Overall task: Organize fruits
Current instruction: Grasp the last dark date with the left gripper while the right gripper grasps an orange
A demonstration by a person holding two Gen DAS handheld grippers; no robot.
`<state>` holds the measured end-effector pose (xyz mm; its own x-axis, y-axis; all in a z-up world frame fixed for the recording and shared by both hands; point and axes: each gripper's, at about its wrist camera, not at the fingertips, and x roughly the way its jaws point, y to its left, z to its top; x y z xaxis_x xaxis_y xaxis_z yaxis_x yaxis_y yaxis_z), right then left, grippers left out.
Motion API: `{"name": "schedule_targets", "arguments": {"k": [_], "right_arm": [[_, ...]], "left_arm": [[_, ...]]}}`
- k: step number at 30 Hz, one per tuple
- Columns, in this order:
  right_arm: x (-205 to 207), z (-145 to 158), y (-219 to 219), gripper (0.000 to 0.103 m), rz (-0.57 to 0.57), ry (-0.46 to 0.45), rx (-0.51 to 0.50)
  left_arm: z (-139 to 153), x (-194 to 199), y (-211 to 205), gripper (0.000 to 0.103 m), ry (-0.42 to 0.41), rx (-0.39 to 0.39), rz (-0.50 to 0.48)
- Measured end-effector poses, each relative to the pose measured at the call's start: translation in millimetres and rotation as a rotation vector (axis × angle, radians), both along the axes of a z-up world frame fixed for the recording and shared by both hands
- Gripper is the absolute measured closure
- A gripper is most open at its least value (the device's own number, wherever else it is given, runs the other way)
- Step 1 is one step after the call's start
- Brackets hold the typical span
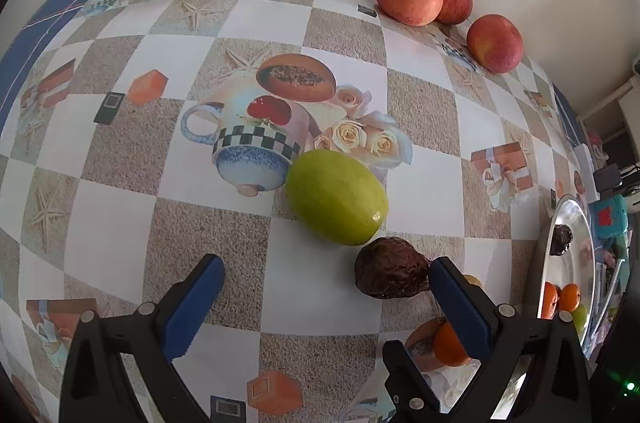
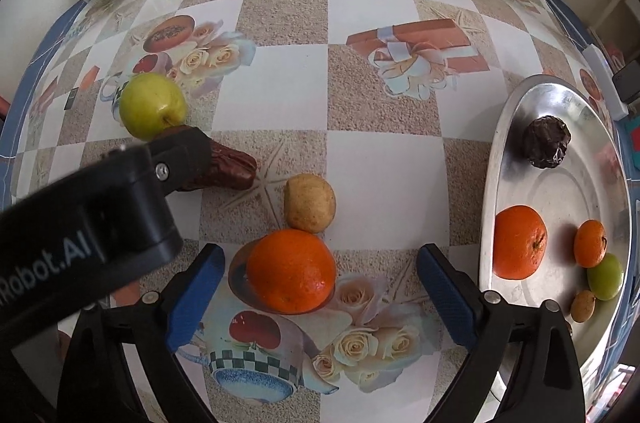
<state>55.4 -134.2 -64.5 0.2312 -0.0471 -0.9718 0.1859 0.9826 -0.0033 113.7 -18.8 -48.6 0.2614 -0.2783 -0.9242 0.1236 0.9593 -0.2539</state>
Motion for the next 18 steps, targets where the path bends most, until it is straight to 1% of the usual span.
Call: {"name": "schedule_targets", "arguments": {"k": [1, 4, 7, 10, 13, 15, 17, 18], "right_arm": [[-0.6, -1.8, -0.6, 0.000, 0.007, -0.001, 0.001], [-1.9, -3.6, 2.8, 0.000, 0.016, -0.016, 0.000], [-3.3, -2.3, 2.3, 0.000, 0.017, -0.031, -0.001], [-13.6, -0.6, 2.7, 0.000, 0.022, -0.095, -0.016], [-16.4, -2.4, 2.4, 0.000, 0.019, -0.095, -0.013], [-12.4, -1.9, 1.9, 0.000, 0.021, -0.074, -0.007], [-6.4, -2.2, 2.6, 0.000, 0.029, -0.051, -0.006], [-5.9, 0.7, 5.4, 0.000, 0.029, -0.042, -0.001]], "left_arm": [[-0.2, 0.0, 0.3, 0.000, 0.002, -0.001, -0.001], [-0.4, -0.4, 0.9, 0.000, 0.009, 0.001, -0.007], [-1.6, -1.8, -3.4, 0.000, 0.009, 0.028, -0.033], [-1.8, -3.5, -7.1, 0.000, 0.006, 0.042, -0.051], [-1.5, -4.2, -8.8, 0.001, 0.003, 0.039, -0.056], [0.4, -4.3, -10.1, 0.006, -0.003, 0.030, -0.061], [2.2, -2.0, -13.0, 0.018, -0.005, -0.005, -0.067], [2.6, -1.3, -13.8, 0.022, 0.001, -0.024, -0.067]]}}
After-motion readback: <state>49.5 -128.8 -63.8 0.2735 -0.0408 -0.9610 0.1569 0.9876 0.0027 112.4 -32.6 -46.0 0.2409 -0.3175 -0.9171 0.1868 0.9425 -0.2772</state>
